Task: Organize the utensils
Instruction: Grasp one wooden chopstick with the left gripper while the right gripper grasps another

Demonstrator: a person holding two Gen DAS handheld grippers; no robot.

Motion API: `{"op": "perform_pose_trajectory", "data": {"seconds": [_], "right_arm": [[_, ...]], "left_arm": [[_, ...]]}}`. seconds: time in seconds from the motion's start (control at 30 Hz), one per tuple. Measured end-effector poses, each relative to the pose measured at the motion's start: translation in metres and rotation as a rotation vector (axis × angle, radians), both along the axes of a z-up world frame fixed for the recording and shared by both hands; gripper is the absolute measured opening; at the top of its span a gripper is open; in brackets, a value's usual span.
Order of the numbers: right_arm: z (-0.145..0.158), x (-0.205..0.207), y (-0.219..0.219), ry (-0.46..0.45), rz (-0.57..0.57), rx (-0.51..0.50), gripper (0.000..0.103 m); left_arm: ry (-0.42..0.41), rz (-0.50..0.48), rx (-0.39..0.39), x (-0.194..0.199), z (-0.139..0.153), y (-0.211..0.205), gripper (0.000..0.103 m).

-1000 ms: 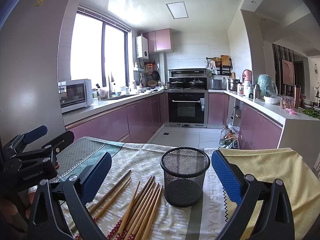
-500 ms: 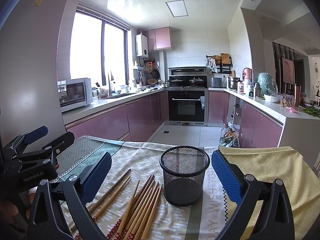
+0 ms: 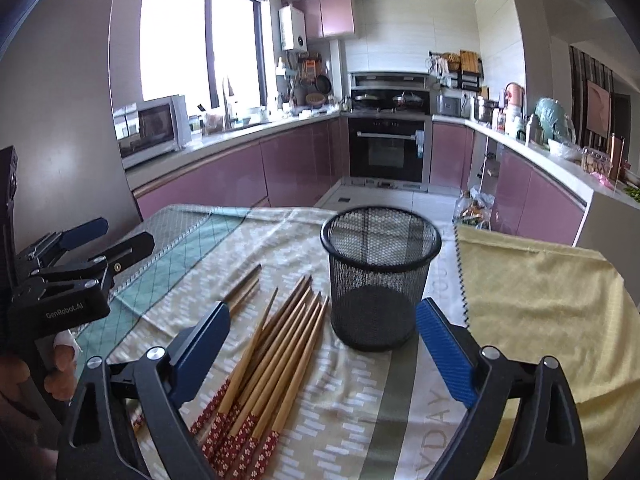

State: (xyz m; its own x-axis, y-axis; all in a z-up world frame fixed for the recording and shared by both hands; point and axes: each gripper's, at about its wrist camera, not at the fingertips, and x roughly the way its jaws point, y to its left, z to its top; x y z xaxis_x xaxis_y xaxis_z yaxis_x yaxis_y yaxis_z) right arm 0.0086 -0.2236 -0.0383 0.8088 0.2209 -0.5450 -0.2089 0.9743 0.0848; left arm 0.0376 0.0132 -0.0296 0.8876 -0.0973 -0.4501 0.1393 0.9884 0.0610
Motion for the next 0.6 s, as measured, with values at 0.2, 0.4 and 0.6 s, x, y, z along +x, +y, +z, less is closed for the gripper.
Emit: {"op": "perform_pose_trajectory", "data": {"seconds": [0.2,0.4,0.6], "right_arm": [[-0.032,0.011,0.006,0.179,0.061,0.002,0.056],[-0.046,0.019,0.011,0.272,0.07,-0.003,0.037],[-0.053,0.022,0.011,0.329,0.073,-0.008,0.031]], "left_arm": [[0.166,-0.084,0.021,0.022,-0.03,-0.001,0.074],[0.264,-0.153,0.042,0.037,-0.053,-0.01,0.056],[0.335,-0.197,0.057,0.044,-0.067,-0.019,0.039]]}}
